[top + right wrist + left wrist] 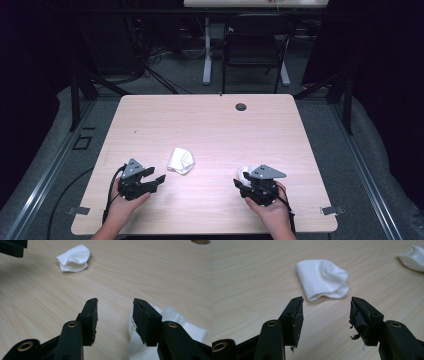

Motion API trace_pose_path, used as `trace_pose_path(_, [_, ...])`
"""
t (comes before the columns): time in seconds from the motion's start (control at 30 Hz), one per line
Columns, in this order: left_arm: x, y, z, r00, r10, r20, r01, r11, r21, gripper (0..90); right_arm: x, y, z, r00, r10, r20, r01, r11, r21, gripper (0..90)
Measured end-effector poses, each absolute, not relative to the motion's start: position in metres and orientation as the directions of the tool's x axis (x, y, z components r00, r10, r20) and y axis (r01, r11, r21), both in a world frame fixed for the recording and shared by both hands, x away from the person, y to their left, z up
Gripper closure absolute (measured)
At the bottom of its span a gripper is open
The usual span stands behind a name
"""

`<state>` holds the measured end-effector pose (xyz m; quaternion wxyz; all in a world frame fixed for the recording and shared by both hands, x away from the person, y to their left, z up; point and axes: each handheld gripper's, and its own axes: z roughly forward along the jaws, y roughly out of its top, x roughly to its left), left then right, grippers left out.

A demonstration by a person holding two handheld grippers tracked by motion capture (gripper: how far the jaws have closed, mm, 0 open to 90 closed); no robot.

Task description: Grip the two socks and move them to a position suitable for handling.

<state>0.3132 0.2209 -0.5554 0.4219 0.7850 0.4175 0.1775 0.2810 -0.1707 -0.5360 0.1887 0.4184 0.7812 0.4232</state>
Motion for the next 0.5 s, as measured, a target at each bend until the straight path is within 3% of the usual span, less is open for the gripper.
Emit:
trace_pose_path(0.23, [0.315, 0.217, -0.562, 0.585, 0.809, -0.059, 0.522, -0.32, 0.79, 45.3, 0.286, -0.165, -0.558, -0.59, 0.808, -0.008, 0.516, 0.384, 0.766, 52.0])
trace_pose_path(0.5, [0.315, 0.213, -0.566, 0.586, 0.809, -0.053, 0.529, -0.331, 0.781, 50.6, 0.289, -0.172, -0.566, -0.571, 0.821, 0.033, 0.553, 0.354, 0.754, 56.0])
